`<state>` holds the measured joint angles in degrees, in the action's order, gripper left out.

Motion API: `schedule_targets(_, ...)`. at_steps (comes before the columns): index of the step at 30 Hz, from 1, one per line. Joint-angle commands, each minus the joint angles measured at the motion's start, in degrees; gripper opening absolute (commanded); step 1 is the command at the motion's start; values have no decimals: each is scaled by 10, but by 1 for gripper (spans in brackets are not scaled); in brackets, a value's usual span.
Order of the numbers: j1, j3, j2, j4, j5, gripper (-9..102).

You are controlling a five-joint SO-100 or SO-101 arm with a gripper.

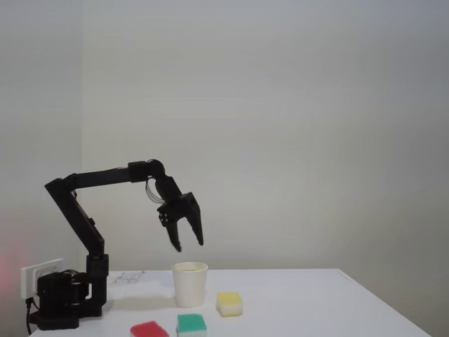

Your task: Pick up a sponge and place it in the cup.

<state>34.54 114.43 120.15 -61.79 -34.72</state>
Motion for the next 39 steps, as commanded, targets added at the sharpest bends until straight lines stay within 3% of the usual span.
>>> schedule_targets(1, 6, -47, 7, -36, -9, 14)
schedule_targets(12, -62, -65, 75, -94, 49, 0)
schedule_targets(26, -187, 279, 403, -40, 189, 0)
schedule_targets(39, -287, 486, 576, -7, 278, 0)
